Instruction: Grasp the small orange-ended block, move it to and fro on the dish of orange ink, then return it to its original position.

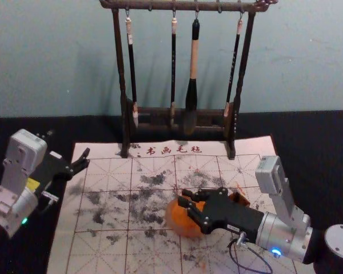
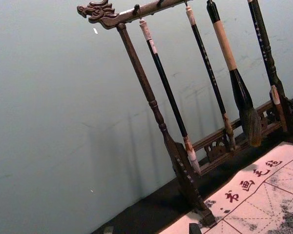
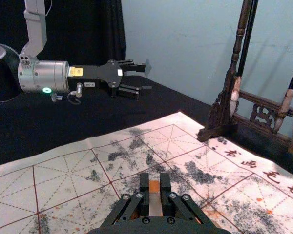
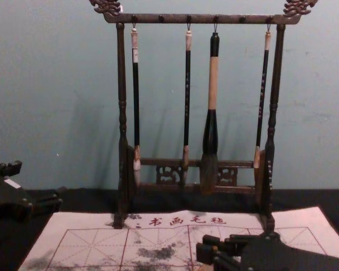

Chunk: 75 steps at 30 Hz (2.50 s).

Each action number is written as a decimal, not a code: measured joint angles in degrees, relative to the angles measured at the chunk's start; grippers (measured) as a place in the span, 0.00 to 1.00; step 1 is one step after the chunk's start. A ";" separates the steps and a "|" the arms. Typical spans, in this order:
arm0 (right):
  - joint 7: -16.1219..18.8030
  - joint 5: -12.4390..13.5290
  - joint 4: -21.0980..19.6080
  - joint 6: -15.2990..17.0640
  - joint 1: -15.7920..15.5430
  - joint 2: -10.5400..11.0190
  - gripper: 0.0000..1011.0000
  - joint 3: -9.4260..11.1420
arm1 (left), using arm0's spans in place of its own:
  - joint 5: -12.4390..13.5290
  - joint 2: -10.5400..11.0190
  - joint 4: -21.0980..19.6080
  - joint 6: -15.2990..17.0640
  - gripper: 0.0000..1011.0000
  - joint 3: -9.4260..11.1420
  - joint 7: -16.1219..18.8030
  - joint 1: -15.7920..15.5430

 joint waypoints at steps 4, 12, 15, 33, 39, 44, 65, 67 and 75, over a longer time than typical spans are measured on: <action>-0.20 -0.60 0.64 0.25 0.56 -0.38 0.09 -0.34 | 0.00 0.00 0.00 0.00 0.99 0.00 0.00 0.00; -1.42 -1.95 2.70 0.54 2.37 -1.68 0.09 -0.63 | 0.00 0.00 0.00 0.00 0.99 0.00 0.00 0.00; -2.02 -2.45 3.46 0.75 3.06 -2.14 0.09 -0.53 | 0.00 0.00 0.00 0.00 0.99 0.00 0.00 0.00; -3.20 -3.24 2.46 2.21 2.71 -1.13 0.09 1.28 | 0.00 0.00 0.00 0.00 0.99 0.00 0.00 0.00; -3.35 -2.97 -0.54 3.08 0.94 0.28 0.09 1.70 | 0.00 0.00 0.00 0.00 0.99 0.00 0.00 0.00; -3.13 -2.60 -2.52 3.70 -0.25 1.13 0.09 1.71 | 0.00 0.00 0.00 0.00 0.99 0.00 0.00 0.00; -2.00 -3.67 -1.09 4.18 2.17 -0.66 0.09 -1.43 | 0.00 0.00 0.00 0.00 0.99 0.00 0.00 0.00; -2.26 -4.01 0.15 4.01 3.17 -1.31 0.09 -1.56 | 0.00 0.00 0.00 0.00 0.99 0.00 0.00 0.00; -3.02 -4.87 3.36 3.77 5.35 -2.74 0.09 -1.53 | 0.00 0.00 0.00 0.00 0.99 0.00 0.00 0.00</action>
